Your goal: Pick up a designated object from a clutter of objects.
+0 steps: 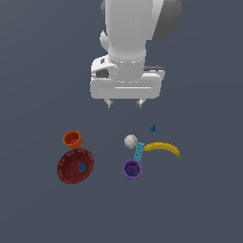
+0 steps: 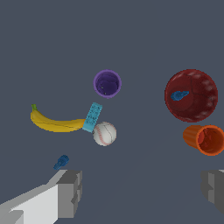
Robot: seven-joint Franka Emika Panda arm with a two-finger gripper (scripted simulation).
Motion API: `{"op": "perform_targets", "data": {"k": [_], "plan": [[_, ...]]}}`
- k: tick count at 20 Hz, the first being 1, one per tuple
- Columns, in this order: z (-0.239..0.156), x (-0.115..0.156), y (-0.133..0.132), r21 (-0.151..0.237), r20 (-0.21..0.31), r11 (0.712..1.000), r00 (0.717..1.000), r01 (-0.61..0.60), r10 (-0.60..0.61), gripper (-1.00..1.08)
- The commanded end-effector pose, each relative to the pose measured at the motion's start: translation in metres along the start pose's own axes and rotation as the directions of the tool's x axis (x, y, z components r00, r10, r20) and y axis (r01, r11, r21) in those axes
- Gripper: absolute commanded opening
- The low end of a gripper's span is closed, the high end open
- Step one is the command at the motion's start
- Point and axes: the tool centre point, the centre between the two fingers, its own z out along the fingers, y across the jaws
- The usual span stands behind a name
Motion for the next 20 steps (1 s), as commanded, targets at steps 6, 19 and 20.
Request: {"op": "perform_targets", "data": {"k": [6, 19, 20], "plan": [[0.001, 0.002, 0.005, 0.007, 0.003, 1.000, 1.000, -0.003, 0.003, 0.28], [0.014, 0.006, 0.021, -0.027, 0.023, 0.998, 0.998, 0.063, -0.062, 0.28], [0.017, 0.007, 0.024, -0.034, 0.028, 0.996, 0.997, 0.077, -0.076, 0.28]]}}
